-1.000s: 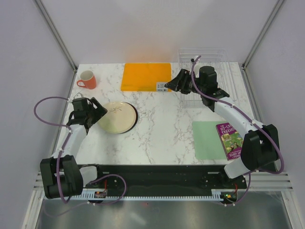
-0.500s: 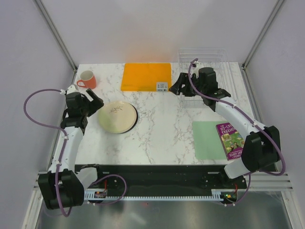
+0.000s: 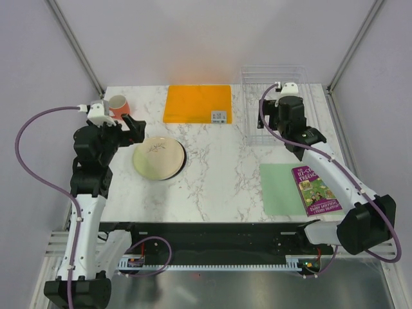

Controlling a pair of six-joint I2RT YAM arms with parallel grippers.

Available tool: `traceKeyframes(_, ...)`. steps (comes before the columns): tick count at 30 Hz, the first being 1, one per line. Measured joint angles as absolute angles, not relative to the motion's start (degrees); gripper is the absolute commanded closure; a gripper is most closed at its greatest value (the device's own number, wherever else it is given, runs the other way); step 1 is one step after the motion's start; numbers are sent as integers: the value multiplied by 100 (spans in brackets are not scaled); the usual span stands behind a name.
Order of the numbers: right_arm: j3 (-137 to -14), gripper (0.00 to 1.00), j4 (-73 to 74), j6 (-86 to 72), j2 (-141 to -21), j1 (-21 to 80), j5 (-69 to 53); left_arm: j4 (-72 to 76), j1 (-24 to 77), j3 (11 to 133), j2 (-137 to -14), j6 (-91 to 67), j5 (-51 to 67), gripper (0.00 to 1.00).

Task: Unload the plates from the dish rack

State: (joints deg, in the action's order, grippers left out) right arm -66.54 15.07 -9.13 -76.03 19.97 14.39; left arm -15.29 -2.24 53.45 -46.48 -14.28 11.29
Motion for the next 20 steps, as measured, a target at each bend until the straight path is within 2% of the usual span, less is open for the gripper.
traceKeyframes(7, -6036, 2, 1354, -497, -7502, 1992, 2696, -1594, 945, 5339, -4580, -976, 301, 0)
traceKeyframes(20, -5852, 2, 1007, -268, -7303, 1986, 3157, -1459, 1651, 5288, -4600, -591, -952, 0)
